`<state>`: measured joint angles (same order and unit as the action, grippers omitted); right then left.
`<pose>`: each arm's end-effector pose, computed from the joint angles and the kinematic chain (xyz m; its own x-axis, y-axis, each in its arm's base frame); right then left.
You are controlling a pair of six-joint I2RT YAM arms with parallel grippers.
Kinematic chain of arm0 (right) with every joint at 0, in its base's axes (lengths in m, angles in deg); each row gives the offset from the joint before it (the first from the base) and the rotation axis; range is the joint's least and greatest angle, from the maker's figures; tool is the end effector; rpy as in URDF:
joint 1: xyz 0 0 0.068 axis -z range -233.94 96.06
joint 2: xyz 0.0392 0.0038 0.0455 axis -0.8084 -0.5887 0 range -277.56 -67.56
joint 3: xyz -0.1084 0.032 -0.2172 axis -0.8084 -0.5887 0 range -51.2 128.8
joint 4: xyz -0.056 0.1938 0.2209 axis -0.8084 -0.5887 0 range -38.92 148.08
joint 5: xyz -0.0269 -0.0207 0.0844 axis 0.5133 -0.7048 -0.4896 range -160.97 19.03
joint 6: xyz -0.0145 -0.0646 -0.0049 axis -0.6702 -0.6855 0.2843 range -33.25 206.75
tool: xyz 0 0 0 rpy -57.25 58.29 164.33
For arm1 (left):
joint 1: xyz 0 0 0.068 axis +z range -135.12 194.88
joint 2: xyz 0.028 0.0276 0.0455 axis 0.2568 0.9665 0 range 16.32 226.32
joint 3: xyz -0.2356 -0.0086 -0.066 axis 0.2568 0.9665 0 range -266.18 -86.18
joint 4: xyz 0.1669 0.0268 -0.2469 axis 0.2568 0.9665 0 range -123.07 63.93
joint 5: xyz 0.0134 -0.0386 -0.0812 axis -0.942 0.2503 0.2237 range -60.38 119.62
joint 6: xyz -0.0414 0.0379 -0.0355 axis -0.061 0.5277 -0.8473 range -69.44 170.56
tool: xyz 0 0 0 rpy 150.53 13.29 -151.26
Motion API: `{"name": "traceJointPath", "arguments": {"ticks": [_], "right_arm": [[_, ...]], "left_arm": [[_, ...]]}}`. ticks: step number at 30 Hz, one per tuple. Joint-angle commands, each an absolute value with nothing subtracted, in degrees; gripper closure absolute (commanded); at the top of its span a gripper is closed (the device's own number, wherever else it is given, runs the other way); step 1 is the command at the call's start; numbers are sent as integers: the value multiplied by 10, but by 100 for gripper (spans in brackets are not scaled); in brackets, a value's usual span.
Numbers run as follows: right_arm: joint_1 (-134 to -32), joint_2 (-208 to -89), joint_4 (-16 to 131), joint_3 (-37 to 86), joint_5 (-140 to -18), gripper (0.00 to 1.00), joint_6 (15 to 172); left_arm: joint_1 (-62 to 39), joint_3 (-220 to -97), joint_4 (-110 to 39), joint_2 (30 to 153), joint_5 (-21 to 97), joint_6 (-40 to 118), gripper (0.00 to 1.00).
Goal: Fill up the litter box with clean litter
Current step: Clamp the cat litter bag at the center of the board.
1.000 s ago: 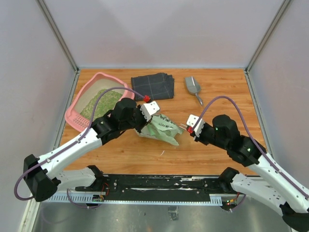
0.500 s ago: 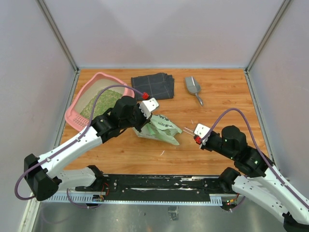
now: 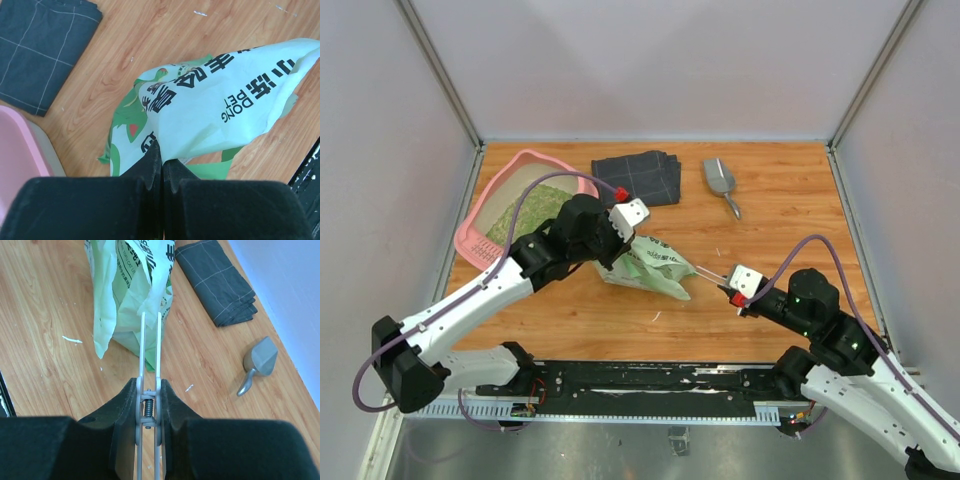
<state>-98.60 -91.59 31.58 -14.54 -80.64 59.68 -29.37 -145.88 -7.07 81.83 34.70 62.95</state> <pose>0.1307 0.1416 0.2998 0.2164 -0.4169 -0.8828 -0.7978 0.4457 -0.4060 0.2256 -0.2264 0.2914 -0.2081 0.5011 -0.8400 0.8125 0.5667 0.1368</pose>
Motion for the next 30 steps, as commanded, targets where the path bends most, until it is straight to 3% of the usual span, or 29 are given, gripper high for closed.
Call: {"name": "traceJointPath", "arguments": {"ticks": [1, 30], "right_arm": [[-1001, -911, 344, -149, -823, 99, 593], [-1017, -912, 379, -165, -777, 99, 593]], "left_arm": [[-283, -1529, -172, 812, 349, 617, 100], [-268, -1572, -147, 855, 364, 584, 100]]}}
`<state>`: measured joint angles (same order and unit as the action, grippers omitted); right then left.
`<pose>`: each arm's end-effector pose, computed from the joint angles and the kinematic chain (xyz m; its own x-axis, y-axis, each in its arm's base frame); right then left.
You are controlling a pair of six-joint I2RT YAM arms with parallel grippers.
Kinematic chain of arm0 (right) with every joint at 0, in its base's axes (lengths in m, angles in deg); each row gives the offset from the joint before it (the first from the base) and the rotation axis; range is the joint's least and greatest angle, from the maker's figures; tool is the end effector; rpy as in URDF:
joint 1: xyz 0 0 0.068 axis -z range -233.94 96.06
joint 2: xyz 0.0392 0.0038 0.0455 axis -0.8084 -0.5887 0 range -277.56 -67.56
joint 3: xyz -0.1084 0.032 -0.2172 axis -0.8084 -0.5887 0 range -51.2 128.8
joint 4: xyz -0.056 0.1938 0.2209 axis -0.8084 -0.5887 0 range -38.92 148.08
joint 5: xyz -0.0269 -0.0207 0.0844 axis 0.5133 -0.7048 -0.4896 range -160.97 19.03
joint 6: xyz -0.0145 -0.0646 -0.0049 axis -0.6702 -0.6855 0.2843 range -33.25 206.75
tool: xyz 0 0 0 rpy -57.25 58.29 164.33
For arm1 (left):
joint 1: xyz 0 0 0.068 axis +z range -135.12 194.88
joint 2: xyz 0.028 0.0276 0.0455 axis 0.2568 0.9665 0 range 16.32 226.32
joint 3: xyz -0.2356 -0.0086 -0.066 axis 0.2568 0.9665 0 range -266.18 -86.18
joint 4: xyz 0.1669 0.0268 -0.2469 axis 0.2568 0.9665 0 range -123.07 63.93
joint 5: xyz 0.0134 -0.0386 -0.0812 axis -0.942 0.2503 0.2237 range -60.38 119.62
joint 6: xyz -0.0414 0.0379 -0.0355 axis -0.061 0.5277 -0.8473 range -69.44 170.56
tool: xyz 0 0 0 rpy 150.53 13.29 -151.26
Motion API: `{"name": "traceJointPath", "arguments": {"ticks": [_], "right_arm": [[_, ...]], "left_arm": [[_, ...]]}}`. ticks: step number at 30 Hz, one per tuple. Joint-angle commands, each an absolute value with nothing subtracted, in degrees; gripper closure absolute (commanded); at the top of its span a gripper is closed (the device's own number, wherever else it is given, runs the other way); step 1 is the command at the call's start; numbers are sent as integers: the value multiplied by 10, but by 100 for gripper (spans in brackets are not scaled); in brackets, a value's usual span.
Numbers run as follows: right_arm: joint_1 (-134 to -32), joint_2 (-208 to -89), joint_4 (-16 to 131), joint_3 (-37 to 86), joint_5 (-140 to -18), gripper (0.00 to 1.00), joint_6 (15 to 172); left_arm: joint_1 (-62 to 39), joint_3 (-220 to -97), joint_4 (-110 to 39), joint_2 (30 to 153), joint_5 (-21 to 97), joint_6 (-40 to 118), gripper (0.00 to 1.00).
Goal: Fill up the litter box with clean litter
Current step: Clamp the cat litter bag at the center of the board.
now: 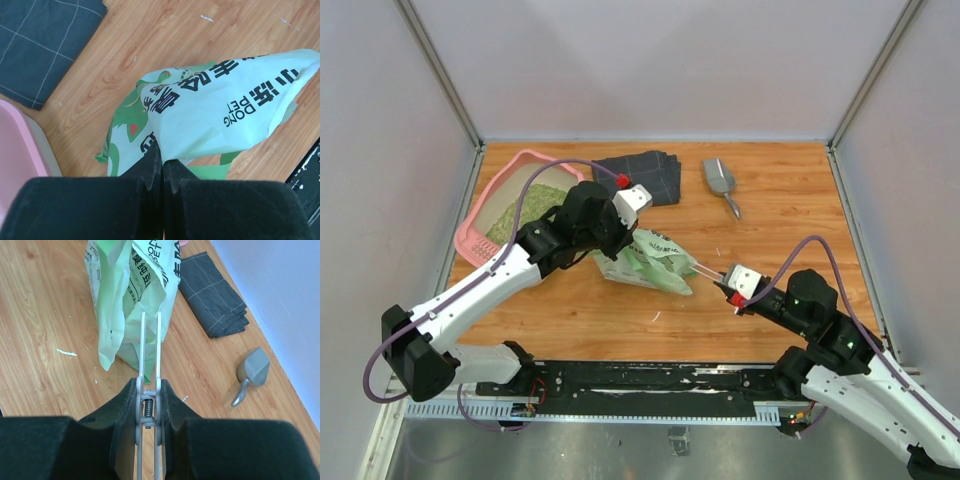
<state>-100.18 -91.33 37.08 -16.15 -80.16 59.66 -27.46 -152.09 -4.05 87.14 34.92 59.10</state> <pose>0.1300 0.1479 0.3015 0.2704 -0.3676 -0.8898 -0.7848 0.4512 -0.4249 0.2456 -0.2304 0.3001 -0.3000 0.4735 -0.8281 0.7805 0.6210 0.0723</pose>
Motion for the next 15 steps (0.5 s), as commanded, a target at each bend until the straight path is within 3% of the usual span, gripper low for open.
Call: {"name": "traceJointPath", "arguments": {"ticks": [1, 15], "right_arm": [[-1016, -915, 381, -165, -772, 99, 593], [-1018, -954, 445, -178, -745, 99, 593]], "left_arm": [[-268, -1572, -148, 855, 365, 583, 100], [-267, -1566, -152, 845, 373, 574, 100]]}}
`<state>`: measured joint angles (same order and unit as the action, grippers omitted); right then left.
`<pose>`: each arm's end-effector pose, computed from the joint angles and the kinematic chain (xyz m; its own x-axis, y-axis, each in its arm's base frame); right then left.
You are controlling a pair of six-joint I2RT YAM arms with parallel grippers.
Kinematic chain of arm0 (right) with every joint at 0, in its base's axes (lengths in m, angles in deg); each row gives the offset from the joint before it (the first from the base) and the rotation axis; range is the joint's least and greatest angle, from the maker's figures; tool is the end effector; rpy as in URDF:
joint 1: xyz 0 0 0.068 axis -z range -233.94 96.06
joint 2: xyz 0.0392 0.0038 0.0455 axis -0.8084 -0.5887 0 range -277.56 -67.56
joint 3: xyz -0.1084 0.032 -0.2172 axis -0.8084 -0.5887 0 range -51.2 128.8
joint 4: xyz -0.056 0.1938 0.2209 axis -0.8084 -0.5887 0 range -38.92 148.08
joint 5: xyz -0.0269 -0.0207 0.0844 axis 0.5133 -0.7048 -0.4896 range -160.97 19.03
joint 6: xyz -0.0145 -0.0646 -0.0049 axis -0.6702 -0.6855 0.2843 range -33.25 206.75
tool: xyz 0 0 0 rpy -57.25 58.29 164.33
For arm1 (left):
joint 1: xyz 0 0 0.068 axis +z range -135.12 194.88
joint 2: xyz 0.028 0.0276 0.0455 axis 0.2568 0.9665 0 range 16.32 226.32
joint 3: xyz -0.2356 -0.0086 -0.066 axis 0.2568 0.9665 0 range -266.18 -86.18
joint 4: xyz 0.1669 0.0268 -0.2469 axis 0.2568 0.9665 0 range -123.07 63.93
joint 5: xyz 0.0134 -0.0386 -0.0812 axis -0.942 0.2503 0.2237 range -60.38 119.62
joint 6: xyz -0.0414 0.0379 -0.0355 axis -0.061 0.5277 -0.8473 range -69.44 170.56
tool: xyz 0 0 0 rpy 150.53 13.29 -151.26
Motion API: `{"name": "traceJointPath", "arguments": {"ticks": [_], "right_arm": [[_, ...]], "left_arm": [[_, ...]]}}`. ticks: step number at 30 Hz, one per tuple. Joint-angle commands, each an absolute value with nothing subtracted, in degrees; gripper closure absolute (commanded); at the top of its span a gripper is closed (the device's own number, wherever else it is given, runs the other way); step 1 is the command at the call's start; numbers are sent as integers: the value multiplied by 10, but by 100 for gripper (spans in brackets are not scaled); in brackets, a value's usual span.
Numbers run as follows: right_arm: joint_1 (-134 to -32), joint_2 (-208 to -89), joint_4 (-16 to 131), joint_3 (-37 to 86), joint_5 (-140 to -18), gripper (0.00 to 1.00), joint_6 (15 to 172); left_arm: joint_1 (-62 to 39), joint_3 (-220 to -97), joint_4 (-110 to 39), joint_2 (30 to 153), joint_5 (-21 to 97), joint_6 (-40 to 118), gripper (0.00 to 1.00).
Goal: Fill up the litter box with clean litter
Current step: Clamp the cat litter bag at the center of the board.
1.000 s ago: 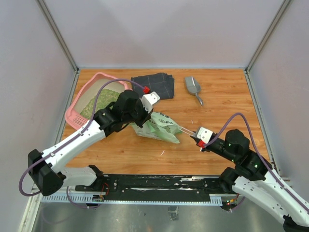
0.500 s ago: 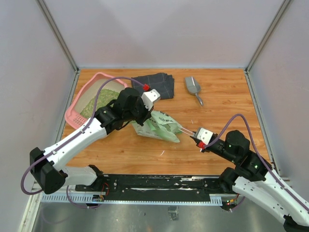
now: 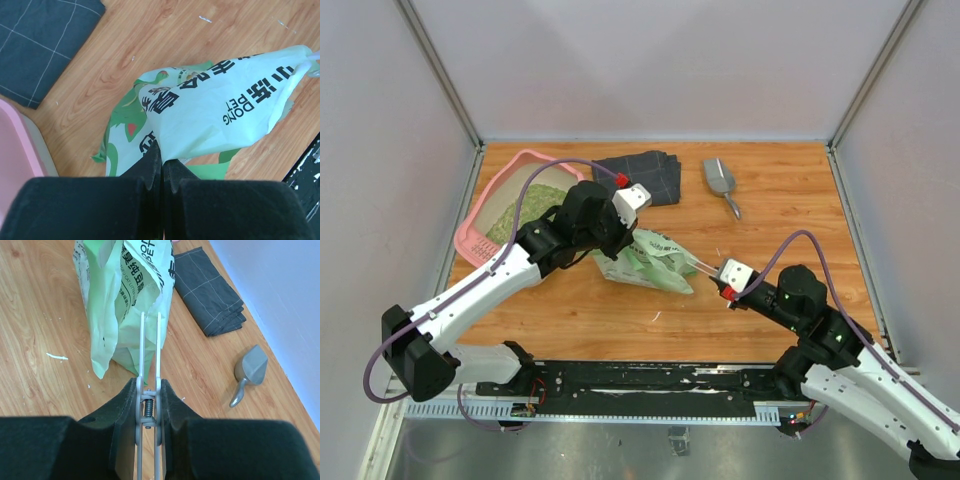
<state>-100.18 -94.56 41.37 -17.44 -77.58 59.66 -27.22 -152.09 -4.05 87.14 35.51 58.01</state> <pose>0.1415 0.1565 0.2915 0.2561 -0.3866 -0.8860 -0.7629 0.4820 -0.4308 0.2461 -0.2297 0.3002 -0.3160 0.4594 -0.8301 0.7776 0.6267 0.0508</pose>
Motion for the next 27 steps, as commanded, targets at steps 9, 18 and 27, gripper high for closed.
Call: {"name": "traceJointPath", "arguments": {"ticks": [9, 18, 27], "right_arm": [[-1036, -935, 445, -195, -698, 99, 583], [-1040, -916, 501, -242, -646, 99, 576], [-1040, -907, 590, -274, -673, 99, 560]], "left_arm": [[-266, -1579, -145, 853, 375, 571, 100], [-251, -1604, -137, 871, 410, 547, 100], [-249, -1599, -141, 869, 425, 543, 100]]}}
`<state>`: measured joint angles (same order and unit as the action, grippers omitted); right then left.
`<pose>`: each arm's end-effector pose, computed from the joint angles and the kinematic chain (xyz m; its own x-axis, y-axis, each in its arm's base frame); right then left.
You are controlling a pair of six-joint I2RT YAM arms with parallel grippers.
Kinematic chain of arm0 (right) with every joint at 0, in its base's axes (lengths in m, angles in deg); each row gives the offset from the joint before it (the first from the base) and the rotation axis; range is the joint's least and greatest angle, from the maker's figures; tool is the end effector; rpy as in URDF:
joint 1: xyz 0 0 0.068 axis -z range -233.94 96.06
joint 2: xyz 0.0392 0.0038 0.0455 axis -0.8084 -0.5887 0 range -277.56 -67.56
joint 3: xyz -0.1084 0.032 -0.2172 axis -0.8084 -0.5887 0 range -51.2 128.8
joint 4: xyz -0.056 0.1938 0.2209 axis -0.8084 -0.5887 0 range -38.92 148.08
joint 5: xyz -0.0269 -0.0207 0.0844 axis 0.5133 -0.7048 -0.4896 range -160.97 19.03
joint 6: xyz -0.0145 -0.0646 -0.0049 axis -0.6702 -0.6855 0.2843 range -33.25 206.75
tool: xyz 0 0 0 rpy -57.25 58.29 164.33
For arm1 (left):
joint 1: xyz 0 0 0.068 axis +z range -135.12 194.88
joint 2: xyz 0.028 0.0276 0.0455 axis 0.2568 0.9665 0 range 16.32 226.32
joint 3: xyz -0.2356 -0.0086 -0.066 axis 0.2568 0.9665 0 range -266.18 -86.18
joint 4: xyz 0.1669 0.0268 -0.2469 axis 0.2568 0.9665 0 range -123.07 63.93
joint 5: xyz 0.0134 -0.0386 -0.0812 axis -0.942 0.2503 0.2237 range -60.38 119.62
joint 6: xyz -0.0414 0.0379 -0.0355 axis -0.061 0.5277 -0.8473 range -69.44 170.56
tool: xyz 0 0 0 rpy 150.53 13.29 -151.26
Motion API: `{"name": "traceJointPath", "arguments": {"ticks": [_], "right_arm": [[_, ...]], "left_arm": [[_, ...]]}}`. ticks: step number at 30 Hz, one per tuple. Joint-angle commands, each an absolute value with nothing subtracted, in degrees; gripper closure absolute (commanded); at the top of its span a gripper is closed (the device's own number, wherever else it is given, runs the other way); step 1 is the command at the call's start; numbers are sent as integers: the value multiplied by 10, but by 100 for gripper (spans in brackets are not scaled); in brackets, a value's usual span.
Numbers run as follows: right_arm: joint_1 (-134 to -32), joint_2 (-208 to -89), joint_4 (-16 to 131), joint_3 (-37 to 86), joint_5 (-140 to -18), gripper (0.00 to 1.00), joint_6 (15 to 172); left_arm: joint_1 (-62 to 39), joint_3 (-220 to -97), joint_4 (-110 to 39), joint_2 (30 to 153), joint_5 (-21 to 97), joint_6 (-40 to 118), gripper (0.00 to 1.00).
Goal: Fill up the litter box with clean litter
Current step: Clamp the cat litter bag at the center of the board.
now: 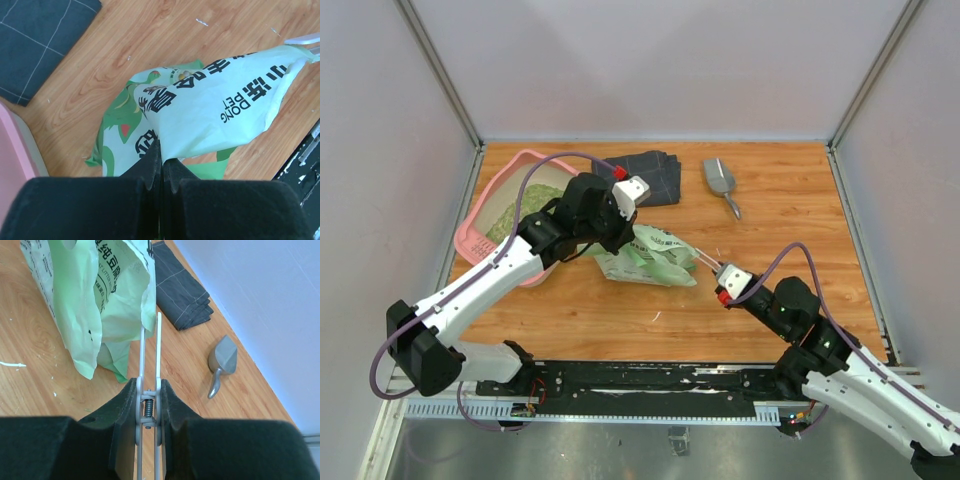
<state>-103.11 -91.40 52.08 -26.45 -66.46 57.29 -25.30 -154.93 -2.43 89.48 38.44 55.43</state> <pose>0.1437 0.1599 0.2618 0.2954 -0.4080 -0.8639 -0.6406 0.5862 -0.4959 0.2574 -0.2280 0.3038 -0.3749 0.4265 -0.8231 0.7680 0.6401 -0.0182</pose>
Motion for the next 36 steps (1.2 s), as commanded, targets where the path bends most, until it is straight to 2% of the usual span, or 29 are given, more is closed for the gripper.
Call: {"name": "traceJointPath", "arguments": {"ticks": [1, 6, 13, 29, 36], "right_arm": [[-1040, -906, 603, -278, -681, 99, 556], [-1040, -929, 591, -256, -700, 99, 545], [-1040, -986, 473, -177, -735, 99, 578], [-1040, -1055, 411, -112, -722, 99, 585], [-1040, -1085, 435, -102, -755, 99, 584]], "left_arm": [[-249, -1595, -146, 867, 426, 544, 100], [-249, -1561, -182, 847, 456, 563, 100], [-249, -1533, -195, 830, 464, 600, 100], [-249, -1526, -205, 828, 474, 597, 100], [-249, -1524, -207, 828, 469, 598, 100]]}}
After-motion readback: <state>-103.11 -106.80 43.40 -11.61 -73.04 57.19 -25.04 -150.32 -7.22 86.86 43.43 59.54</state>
